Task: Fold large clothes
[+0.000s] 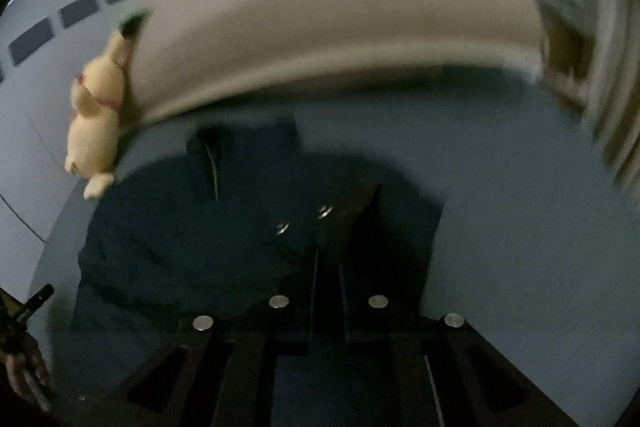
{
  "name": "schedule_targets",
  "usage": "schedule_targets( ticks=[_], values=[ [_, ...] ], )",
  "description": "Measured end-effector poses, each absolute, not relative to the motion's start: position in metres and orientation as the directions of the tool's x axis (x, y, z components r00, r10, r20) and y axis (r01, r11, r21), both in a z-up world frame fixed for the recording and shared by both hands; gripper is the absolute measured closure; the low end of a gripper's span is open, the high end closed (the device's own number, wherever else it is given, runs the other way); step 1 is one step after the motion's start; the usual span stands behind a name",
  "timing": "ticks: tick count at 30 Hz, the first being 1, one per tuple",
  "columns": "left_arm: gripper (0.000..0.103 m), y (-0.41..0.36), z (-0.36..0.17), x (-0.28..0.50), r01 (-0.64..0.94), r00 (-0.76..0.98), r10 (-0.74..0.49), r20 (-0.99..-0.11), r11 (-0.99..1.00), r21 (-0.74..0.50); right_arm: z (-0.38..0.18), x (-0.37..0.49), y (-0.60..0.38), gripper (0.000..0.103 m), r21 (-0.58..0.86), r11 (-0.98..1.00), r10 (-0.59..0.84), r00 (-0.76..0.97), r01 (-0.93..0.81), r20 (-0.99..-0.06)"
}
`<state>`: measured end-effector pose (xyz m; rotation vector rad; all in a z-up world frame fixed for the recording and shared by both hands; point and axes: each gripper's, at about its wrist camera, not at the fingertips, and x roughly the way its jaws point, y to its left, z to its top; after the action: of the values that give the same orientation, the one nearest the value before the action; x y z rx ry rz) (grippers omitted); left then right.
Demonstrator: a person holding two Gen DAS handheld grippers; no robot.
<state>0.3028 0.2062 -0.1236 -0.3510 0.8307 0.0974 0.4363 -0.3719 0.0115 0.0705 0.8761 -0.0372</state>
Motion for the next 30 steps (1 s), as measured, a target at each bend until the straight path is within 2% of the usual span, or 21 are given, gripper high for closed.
schedule_targets(
  ticks=[3, 6, 10, 16, 19, 21, 22, 24, 25, 26, 28, 30],
  values=[
    [0.023, 0.198, -0.117, 0.314, -0.202, 0.686, -0.057, -0.725, 0.943, -0.265, 0.021, 0.435, -0.366, 0.093, 0.008, 0.998, -0.034, 0.677, 0.059, -0.735],
    [0.023, 0.177, -0.105, 0.331, -0.165, 0.695, -0.071, -0.716, 0.953, -0.255, -0.03, 0.442, -0.369, 0.093, -0.044, 0.995, -0.091, 0.62, 0.091, -0.779],
    [0.023, 0.136, -0.085, 0.359, -0.087, 0.716, -0.083, -0.693, 0.975, -0.207, -0.101, 0.45, -0.384, 0.094, -0.023, 0.991, -0.089, 0.522, 0.132, -0.848],
    [0.023, 0.071, -0.075, 0.393, 0.003, 0.733, -0.068, -0.677, 0.995, -0.096, -0.114, 0.451, -0.389, 0.093, 0.022, 0.989, -0.06, 0.534, 0.146, -0.844],
    [0.023, 0.043, -0.099, 0.414, 0.004, 0.69, 0.009, -0.724, 1.0, 0.015, -0.115, 0.441, -0.405, 0.09, 0.082, 0.985, -0.013, 0.537, 0.153, -0.843],
    [0.023, 0.035, -0.125, 0.425, 0.011, 0.618, 0.048, -0.785, 0.997, 0.07, -0.115, 0.44, -0.411, 0.088, 0.131, 0.978, 0.025, 0.535, 0.161, -0.844],
    [0.023, 0.034, -0.134, 0.425, 0.015, 0.607, 0.058, -0.793, 0.996, 0.084, -0.114, 0.441, -0.415, 0.082, 0.158, 0.974, 0.047, 0.533, 0.165, -0.845],
    [0.021, 0.031, -0.142, 0.42, 0.025, 0.636, 0.08, -0.768, 0.992, 0.124, -0.108, 0.439, -0.418, 0.062, 0.196, 0.962, 0.068, 0.529, 0.189, -0.846],
    [0.021, 0.031, -0.143, 0.419, 0.031, 0.639, 0.085, -0.765, 0.99, 0.136, -0.101, 0.435, -0.423, 0.039, 0.216, 0.954, 0.071, 0.541, 0.21, -0.838],
    [0.021, 0.031, -0.143, 0.419, 0.034, 0.639, 0.085, -0.764, 0.99, 0.139, -0.096, 0.434, -0.423, 0.022, 0.223, 0.948, 0.062, 0.556, 0.226, -0.829],
    [0.021, 0.033, -0.14, 0.42, 0.039, 0.629, 0.082, -0.773, 0.99, 0.137, -0.077, 0.426, -0.424, 0.02, 0.189, 0.938, -0.026, 0.602, 0.291, -0.798],
    [0.021, 0.036, -0.128, 0.418, 0.032, 0.632, 0.083, -0.77, 0.991, 0.133, -0.055, 0.426, -0.419, 0.02, 0.214, 0.934, -0.029, 0.658, 0.286, -0.753]
  ],
)
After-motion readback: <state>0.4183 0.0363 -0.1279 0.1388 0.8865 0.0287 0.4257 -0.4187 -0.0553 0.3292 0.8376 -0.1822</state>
